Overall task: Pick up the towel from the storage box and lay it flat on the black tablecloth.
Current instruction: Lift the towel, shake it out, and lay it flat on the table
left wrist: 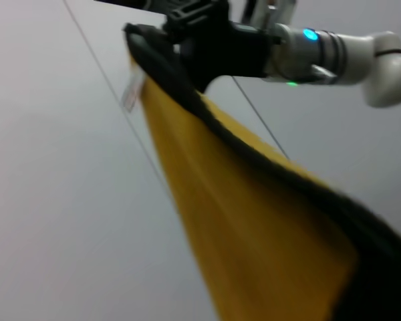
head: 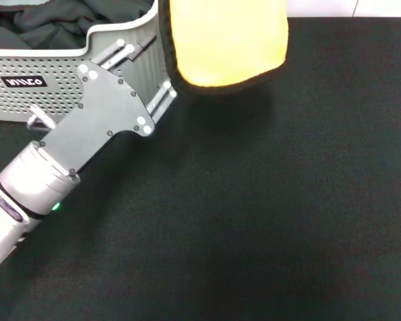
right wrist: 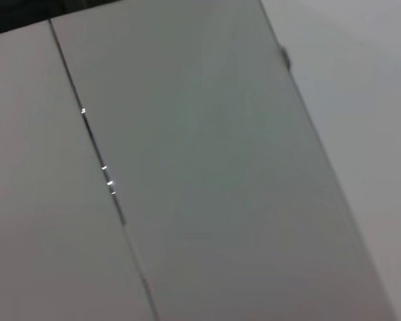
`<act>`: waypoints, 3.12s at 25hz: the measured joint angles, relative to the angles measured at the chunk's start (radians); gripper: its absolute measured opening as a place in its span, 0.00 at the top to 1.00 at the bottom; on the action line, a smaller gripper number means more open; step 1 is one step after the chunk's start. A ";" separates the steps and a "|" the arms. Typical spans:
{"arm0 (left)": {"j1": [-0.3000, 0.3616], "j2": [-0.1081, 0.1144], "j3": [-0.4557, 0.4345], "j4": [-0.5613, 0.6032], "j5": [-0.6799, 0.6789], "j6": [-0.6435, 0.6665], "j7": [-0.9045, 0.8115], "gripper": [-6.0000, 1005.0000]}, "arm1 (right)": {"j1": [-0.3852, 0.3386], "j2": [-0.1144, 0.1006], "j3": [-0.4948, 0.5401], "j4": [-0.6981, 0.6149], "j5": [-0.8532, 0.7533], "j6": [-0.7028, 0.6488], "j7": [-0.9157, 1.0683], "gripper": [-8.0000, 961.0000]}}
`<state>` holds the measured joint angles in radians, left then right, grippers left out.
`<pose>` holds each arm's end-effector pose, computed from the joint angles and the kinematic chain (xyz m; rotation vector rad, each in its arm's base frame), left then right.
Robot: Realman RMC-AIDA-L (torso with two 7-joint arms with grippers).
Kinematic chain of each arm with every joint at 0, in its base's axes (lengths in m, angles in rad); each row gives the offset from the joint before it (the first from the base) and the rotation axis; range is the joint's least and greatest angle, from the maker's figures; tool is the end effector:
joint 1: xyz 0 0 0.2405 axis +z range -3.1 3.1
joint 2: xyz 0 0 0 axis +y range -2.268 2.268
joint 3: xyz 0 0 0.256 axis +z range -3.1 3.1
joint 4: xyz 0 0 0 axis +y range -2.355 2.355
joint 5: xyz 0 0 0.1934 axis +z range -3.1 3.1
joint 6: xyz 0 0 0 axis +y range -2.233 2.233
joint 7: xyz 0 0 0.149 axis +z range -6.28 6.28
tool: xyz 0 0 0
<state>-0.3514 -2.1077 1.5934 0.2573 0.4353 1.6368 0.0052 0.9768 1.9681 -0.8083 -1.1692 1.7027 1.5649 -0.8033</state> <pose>-0.2296 0.2712 -0.0210 -1.8953 0.2973 -0.9902 -0.0295 0.3795 0.1393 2.7241 -0.4404 -1.4241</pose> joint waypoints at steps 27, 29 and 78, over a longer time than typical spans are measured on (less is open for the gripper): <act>0.014 0.010 0.075 0.001 -0.145 0.090 -0.243 0.84 | -0.129 -0.022 -0.029 0.018 0.098 0.233 -0.085 0.97; 0.018 0.011 0.073 0.005 -0.148 0.090 -0.249 0.91 | -0.151 -0.033 -0.027 0.018 0.104 0.234 -0.097 0.97; 0.007 0.005 0.081 0.006 0.029 0.113 -0.119 0.82 | -0.160 -0.088 0.004 0.205 0.132 0.158 -0.185 0.96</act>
<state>-0.3444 -2.1030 1.6739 0.2636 0.4641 1.7496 -0.1141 0.8165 1.8800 -0.8043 -0.9637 1.8343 1.7231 -0.9886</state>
